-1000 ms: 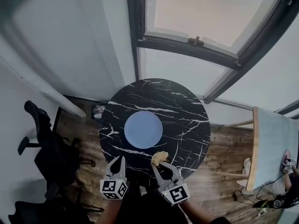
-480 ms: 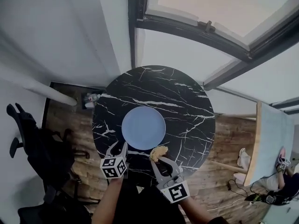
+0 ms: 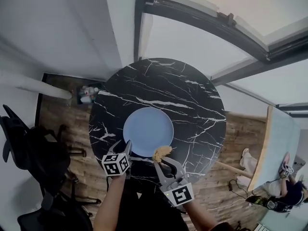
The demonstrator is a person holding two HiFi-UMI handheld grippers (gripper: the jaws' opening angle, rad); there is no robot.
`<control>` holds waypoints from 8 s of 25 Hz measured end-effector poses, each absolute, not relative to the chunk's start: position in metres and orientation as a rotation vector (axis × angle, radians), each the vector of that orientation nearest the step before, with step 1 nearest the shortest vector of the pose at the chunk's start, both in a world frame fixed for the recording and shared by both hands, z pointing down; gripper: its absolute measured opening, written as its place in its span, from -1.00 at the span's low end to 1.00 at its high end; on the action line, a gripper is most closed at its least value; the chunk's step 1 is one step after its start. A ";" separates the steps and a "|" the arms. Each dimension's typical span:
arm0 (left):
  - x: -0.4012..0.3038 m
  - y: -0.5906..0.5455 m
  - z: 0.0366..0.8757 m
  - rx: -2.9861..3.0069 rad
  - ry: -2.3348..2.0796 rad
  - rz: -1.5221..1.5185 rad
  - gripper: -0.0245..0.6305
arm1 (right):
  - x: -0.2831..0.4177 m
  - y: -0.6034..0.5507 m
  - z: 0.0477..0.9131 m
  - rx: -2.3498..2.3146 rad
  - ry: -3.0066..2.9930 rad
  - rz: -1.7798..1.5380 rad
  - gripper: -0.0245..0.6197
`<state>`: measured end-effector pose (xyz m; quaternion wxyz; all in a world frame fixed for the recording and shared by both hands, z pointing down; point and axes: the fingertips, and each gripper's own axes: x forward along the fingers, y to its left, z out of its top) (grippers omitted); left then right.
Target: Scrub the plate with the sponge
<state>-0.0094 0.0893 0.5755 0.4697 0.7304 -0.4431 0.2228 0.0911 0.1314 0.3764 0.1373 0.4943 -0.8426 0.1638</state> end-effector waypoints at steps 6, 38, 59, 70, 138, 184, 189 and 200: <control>0.001 0.084 0.595 1.759 -1.041 0.584 -0.53 | 0.094 0.122 0.390 1.438 -2.423 0.503 -0.86; -0.032 0.115 0.605 1.758 -0.846 0.602 -0.84 | 0.015 0.122 0.553 0.817 -2.295 0.539 -0.86; -0.029 0.115 0.605 1.758 -0.794 0.580 -0.86 | -0.026 0.109 0.599 0.430 -2.144 0.490 -0.86; -0.028 0.116 0.605 1.769 -0.788 0.587 -0.86 | -0.017 0.091 0.599 0.625 -2.102 0.473 -0.86; -0.032 0.111 0.605 1.733 -0.879 0.494 -0.88 | 0.142 0.144 0.608 0.778 -1.498 0.347 -0.86; -0.030 0.110 0.606 1.699 -0.886 0.466 -0.86 | 0.025 0.246 0.603 0.298 -1.724 0.819 -0.86; -0.032 0.110 0.606 1.695 -0.881 0.466 -0.86 | 0.006 0.242 0.603 0.241 -1.754 0.828 -0.86; -0.032 0.111 0.606 1.685 -0.868 0.458 -0.86 | -0.028 0.216 0.601 0.199 -1.838 0.870 -0.86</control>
